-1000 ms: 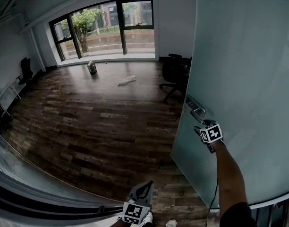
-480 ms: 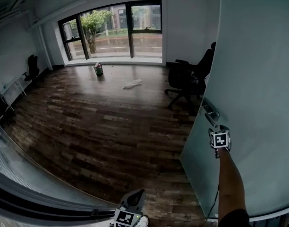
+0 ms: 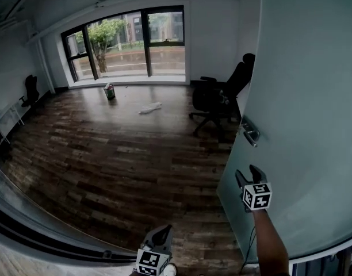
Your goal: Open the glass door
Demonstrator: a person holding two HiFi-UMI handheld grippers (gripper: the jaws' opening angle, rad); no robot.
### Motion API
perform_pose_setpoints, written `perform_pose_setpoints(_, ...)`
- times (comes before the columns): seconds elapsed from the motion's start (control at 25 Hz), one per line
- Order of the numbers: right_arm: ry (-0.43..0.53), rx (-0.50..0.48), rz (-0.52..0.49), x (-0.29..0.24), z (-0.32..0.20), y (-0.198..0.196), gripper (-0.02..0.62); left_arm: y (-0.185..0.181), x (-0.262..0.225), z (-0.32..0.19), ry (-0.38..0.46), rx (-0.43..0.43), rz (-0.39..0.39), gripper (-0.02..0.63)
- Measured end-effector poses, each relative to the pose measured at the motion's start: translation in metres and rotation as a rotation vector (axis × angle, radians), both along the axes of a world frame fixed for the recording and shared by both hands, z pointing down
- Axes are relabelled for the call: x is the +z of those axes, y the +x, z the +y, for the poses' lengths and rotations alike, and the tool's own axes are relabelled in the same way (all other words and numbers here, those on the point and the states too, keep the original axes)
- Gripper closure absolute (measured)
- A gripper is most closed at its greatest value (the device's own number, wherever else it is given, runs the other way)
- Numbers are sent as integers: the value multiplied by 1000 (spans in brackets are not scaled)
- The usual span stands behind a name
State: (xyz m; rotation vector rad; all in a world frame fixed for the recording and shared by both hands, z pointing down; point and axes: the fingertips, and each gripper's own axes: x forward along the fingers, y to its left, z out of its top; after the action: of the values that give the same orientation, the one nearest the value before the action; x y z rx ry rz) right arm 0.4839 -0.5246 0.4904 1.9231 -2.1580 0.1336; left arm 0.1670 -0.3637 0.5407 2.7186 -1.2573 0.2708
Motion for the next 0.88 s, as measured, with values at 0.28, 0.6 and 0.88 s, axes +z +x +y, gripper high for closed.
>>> perform_pose_setpoints(0.28, 73, 24, 13, -23, 174, -47, 505, 28, -19, 41, 8, 18, 70, 603)
perform_pose_setpoints(0.6, 104, 25, 4, -22, 307, -91, 580, 56, -40, 116, 37, 35, 96, 603)
perform_pose_setpoints(0.88, 131, 51, 56, -26, 368, -120, 580, 44, -46, 170, 50, 32, 104, 603)
